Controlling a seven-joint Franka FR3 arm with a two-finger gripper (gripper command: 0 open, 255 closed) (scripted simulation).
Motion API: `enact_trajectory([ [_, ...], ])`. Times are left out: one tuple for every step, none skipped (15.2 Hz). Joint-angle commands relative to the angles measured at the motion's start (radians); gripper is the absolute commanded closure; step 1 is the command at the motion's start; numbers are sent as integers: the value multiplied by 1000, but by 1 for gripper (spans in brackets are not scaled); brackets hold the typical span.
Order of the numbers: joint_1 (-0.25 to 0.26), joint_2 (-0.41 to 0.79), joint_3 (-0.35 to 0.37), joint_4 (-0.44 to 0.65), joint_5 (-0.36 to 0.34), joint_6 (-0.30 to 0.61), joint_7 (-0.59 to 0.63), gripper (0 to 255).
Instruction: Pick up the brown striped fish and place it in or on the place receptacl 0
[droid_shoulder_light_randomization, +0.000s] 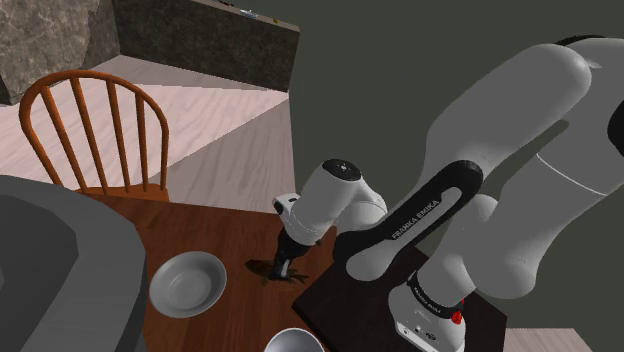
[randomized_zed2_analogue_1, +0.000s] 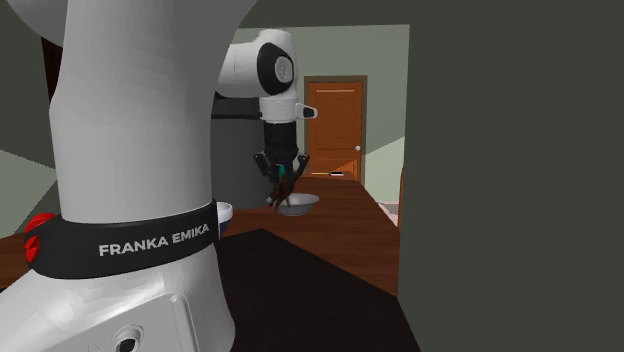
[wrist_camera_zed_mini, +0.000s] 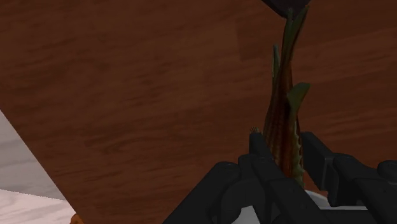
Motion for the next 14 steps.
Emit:
enact_trajectory([
  [7,-40,-2,1,23,-40,-14,255],
  [10,-58,-4,2,31,-60,-18,255],
  [13,-77,-6,3,37,-79,-22,255],
  [16,-95,-8,4,42,-98,-25,255],
  [18,-113,-11,6,46,-117,-27,255],
  [20,-130,-13,8,49,-137,-29,255],
  [22,-148,-15,10,52,-156,-31,255],
  [24,-164,-17,12,54,-175,-32,255],
  [25,-181,-19,15,56,-194,-33,255],
  [26,-193,-21,17,57,-208,-33,255],
  [12,-155,-11,57,32,-209,-13,255],
  [-2,-118,0,97,6,-212,8,255],
  [-14,-82,9,138,-22,-216,31,255],
  [-25,-46,17,179,-52,-221,55,255],
])
